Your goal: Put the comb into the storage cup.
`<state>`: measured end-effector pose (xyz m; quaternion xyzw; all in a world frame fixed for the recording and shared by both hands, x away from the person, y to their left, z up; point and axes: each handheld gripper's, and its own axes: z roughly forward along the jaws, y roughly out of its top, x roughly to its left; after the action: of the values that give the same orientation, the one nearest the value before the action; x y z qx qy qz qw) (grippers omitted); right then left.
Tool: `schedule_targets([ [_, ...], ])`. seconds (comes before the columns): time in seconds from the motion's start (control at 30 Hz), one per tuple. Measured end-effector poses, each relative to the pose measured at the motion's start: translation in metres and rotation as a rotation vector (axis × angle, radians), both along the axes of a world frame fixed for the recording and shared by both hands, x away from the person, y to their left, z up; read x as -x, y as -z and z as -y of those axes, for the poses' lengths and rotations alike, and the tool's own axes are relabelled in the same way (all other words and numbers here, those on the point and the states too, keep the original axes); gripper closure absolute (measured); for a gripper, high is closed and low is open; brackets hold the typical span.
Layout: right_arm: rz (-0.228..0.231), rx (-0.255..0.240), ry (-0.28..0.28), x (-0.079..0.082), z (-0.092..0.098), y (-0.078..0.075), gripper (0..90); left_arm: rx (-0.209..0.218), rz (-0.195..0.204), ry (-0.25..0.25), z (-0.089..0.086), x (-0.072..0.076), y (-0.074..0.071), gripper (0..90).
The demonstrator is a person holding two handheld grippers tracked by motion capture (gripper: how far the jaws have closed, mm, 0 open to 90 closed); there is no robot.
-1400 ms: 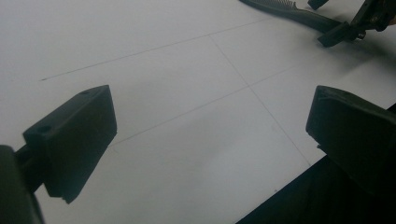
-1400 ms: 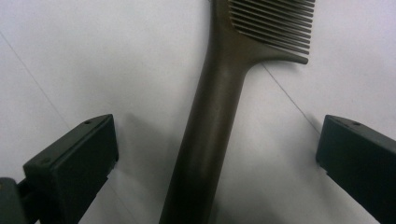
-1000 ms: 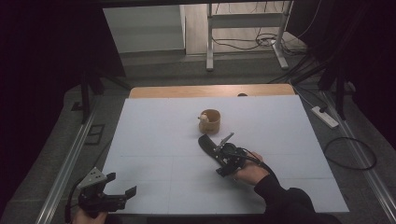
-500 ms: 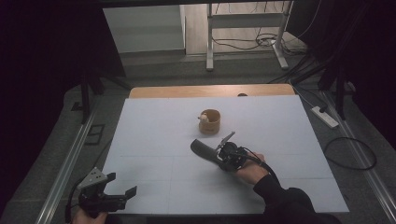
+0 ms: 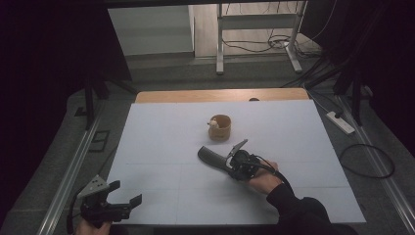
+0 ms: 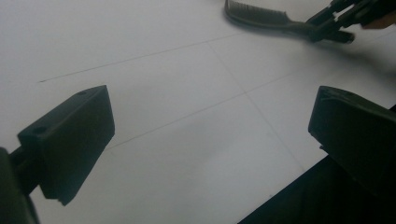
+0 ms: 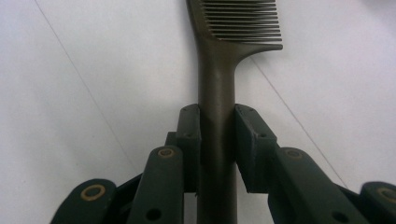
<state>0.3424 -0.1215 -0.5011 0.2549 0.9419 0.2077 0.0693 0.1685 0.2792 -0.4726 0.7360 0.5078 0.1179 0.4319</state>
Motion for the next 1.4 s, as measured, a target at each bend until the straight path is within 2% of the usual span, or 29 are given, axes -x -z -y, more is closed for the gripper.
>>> schedule_targets([
  [0.1, 0.005, -0.02, -0.007, 0.001, 0.002, -0.003, 72.3, 0.01, 0.007, 0.016, 0.002, -0.001, -0.001, 1.0],
  [0.23, 0.015, -0.045, -0.022, 0.004, 0.005, -0.007, 72.3, -0.013, 0.015, 0.048, 0.009, -0.003, -0.002, 0.7],
  [0.47, 0.032, -0.073, -0.043, 0.008, 0.011, -0.011, 72.3, 0.011, 0.018, 0.096, 0.014, -0.009, -0.003, 0.4],
  [0.63, 0.049, -0.092, -0.062, 0.012, 0.014, -0.015, 72.3, 0.035, 0.04, 0.1, 0.016, -0.013, -0.005, 0.1],
  [0.7, 0.058, -0.098, -0.071, 0.014, 0.015, -0.017, 72.3, 0.062, 0.06, 0.094, 0.018, -0.015, -0.007, 0.0],
  [0.87, 0.067, -0.112, -0.077, 0.016, 0.016, -0.02, 72.3, 0.059, 0.083, 0.078, 0.021, -0.017, -0.01, 0.0],
  [1.07, 0.087, -0.132, -0.079, 0.019, 0.021, -0.025, 72.3, 0.079, 0.091, 0.084, 0.022, -0.023, -0.014, 0.0],
  [1.17, 0.107, -0.137, -0.083, 0.02, 0.025, -0.028, 72.3, 0.107, 0.092, 0.093, 0.023, -0.029, -0.016, 0.0],
  [1.4, 0.131, -0.161, -0.078, 0.022, 0.033, -0.034, 72.3, 0.143, 0.096, 0.117, 0.025, -0.04, -0.021, 0.0],
])
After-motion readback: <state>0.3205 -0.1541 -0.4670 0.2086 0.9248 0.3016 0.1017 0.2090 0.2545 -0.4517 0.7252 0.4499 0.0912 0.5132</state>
